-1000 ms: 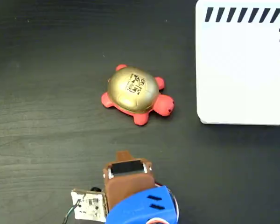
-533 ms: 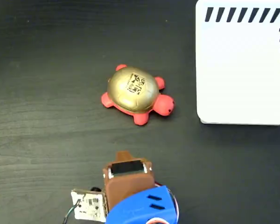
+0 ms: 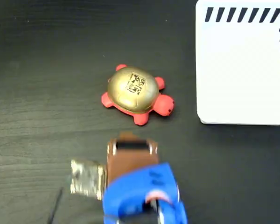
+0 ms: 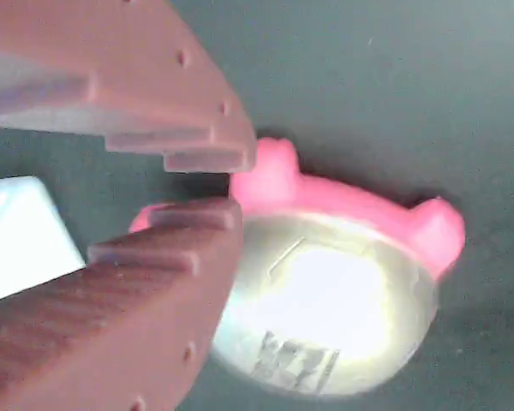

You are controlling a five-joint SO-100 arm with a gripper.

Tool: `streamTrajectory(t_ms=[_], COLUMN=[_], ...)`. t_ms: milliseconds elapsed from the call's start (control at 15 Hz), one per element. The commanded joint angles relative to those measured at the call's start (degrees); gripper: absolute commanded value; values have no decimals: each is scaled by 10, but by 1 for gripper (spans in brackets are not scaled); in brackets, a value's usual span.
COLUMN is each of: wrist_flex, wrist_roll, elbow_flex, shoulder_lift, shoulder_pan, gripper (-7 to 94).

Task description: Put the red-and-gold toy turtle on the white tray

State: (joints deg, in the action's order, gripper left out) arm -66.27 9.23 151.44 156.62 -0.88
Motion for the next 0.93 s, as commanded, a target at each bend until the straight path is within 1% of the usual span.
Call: streamTrajectory(t_ms=[0,200,400,533,600,733,867], wrist_flex=[-25,-77,-163,-223,-243,-266,-276], wrist_roll=[37,115,160,167,168,170,164], elbow_flex=[-155,-295,-439,-519,-555,-611,-635], shoulder_lift=[-138,-299,-432,-494,-525,-576,-604], shoulder_pan=[-4,-11,-15,-11,-9,4,15], gripper=[0,0,0,0,0,0,0])
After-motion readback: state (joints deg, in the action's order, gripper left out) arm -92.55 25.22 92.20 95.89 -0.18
